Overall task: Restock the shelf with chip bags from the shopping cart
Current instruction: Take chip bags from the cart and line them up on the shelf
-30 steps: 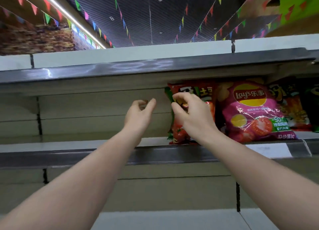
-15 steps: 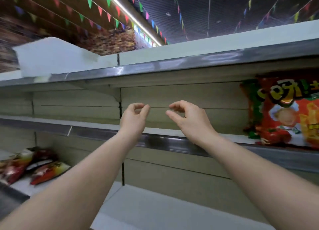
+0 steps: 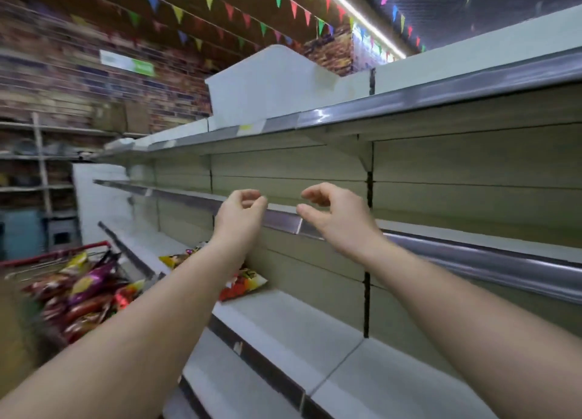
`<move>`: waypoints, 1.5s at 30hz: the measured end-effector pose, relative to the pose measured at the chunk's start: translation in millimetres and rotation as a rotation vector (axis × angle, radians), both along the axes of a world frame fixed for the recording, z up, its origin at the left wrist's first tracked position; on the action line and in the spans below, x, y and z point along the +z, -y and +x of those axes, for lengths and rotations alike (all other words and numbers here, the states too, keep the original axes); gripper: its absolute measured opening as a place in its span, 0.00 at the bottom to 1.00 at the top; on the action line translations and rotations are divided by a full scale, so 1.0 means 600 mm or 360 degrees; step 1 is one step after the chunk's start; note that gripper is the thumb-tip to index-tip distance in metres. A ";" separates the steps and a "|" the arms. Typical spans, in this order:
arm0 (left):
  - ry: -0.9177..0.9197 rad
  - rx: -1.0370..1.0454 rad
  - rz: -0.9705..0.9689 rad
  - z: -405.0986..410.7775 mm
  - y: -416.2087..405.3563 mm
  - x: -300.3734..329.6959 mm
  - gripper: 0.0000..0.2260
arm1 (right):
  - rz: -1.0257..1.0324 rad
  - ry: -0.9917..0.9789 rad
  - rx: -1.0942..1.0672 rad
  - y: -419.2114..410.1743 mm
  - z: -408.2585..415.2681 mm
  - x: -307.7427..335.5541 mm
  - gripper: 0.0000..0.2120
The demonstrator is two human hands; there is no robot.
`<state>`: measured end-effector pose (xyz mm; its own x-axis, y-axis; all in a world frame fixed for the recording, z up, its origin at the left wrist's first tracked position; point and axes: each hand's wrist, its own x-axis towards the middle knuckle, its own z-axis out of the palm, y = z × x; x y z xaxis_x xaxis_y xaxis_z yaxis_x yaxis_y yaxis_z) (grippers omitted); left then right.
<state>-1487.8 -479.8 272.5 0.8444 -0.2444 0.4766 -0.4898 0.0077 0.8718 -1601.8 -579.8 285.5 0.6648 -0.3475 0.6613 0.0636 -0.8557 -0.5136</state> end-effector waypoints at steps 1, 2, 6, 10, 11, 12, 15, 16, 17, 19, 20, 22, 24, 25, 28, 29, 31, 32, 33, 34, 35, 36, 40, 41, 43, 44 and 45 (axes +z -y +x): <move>-0.0013 0.0039 0.0019 0.022 -0.018 -0.006 0.05 | -0.0002 -0.0005 0.0027 -0.013 0.026 -0.004 0.14; -0.0030 0.0080 0.0037 0.042 -0.036 -0.011 0.04 | -0.0008 -0.0014 0.0055 -0.027 0.050 -0.008 0.14; -0.0061 0.0235 0.0081 0.111 -0.106 -0.033 0.05 | 0.0008 -0.0057 0.0228 -0.076 0.137 -0.022 0.13; -0.0167 0.0392 0.0058 0.163 -0.163 -0.059 0.06 | 0.0048 -0.0101 0.0399 -0.116 0.216 -0.046 0.13; -0.0199 0.0436 0.0061 0.177 -0.174 -0.067 0.08 | 0.0057 -0.0124 0.0437 -0.123 0.235 -0.054 0.14; -0.0228 0.0485 0.0071 0.190 -0.184 -0.075 0.09 | 0.0063 -0.0148 0.0471 -0.130 0.254 -0.062 0.14; -0.0290 0.0576 0.0077 0.230 -0.207 -0.097 0.08 | 0.0127 -0.0217 0.0576 -0.144 0.313 -0.085 0.14; -0.0304 0.0610 0.0079 0.244 -0.212 -0.105 0.08 | 0.0139 -0.0232 0.0611 -0.146 0.333 -0.091 0.14; -0.0317 0.0653 0.0093 0.259 -0.216 -0.112 0.08 | 0.0145 -0.0249 0.0637 -0.148 0.353 -0.099 0.14; -0.0342 0.0724 0.0107 0.289 -0.222 -0.125 0.08 | 0.0188 -0.0278 0.0709 -0.148 0.393 -0.115 0.14; -0.0356 0.0757 0.0108 0.304 -0.223 -0.130 0.08 | 0.0222 -0.0289 0.0760 -0.147 0.414 -0.123 0.14; -0.0384 0.0831 0.0120 0.337 -0.225 -0.144 0.08 | 0.0268 -0.0333 0.0836 -0.143 0.456 -0.139 0.13; -0.0426 0.0875 0.0131 0.369 -0.227 -0.161 0.09 | 0.0298 -0.0374 0.0877 -0.139 0.502 -0.157 0.14; -0.0453 0.0885 0.0126 0.384 -0.229 -0.172 0.08 | 0.0318 -0.0395 0.0889 -0.137 0.524 -0.166 0.14; -0.0549 0.0942 0.0086 0.419 -0.243 -0.210 0.05 | 0.0373 -0.0470 0.0930 -0.142 0.592 -0.197 0.13; -0.0586 0.0963 0.0085 0.429 -0.251 -0.224 0.05 | 0.0380 -0.0511 0.0942 -0.148 0.613 -0.208 0.14; -0.0646 0.1001 0.0076 0.449 -0.271 -0.249 0.05 | 0.0391 -0.0594 0.0971 -0.167 0.650 -0.232 0.14; -0.0673 0.1028 0.0067 0.462 -0.283 -0.259 0.05 | 0.0406 -0.0631 0.0986 -0.178 0.670 -0.244 0.14; -0.0697 0.1062 0.0054 0.477 -0.295 -0.269 0.05 | 0.0431 -0.0664 0.1000 -0.191 0.691 -0.257 0.14; -0.0721 0.1097 0.0042 0.492 -0.307 -0.276 0.05 | 0.0458 -0.0699 0.1011 -0.204 0.712 -0.270 0.14; -0.0740 0.1122 0.0024 0.509 -0.320 -0.284 0.05 | 0.0478 -0.0742 0.1019 -0.217 0.733 -0.283 0.15; -0.0755 0.1131 0.0008 0.528 -0.333 -0.290 0.06 | 0.0482 -0.0779 0.1019 -0.231 0.756 -0.295 0.15; -0.0816 0.1089 -0.0034 0.624 -0.391 -0.315 0.06 | 0.0506 -0.0857 0.0965 -0.294 0.863 -0.336 0.15; -0.0822 0.1083 -0.0023 0.655 -0.407 -0.321 0.06 | 0.0523 -0.0867 0.0958 -0.313 0.894 -0.342 0.15; -0.0827 0.1060 0.0010 0.719 -0.443 -0.332 0.08 | 0.0574 -0.0877 0.0964 -0.354 0.960 -0.354 0.15; -0.0836 0.1042 0.0017 0.752 -0.460 -0.336 0.08 | 0.0603 -0.0877 0.0965 -0.374 0.993 -0.359 0.15; -0.0853 0.1028 0.0019 0.784 -0.478 -0.340 0.08 | 0.0633 -0.0883 0.0959 -0.392 1.025 -0.363 0.14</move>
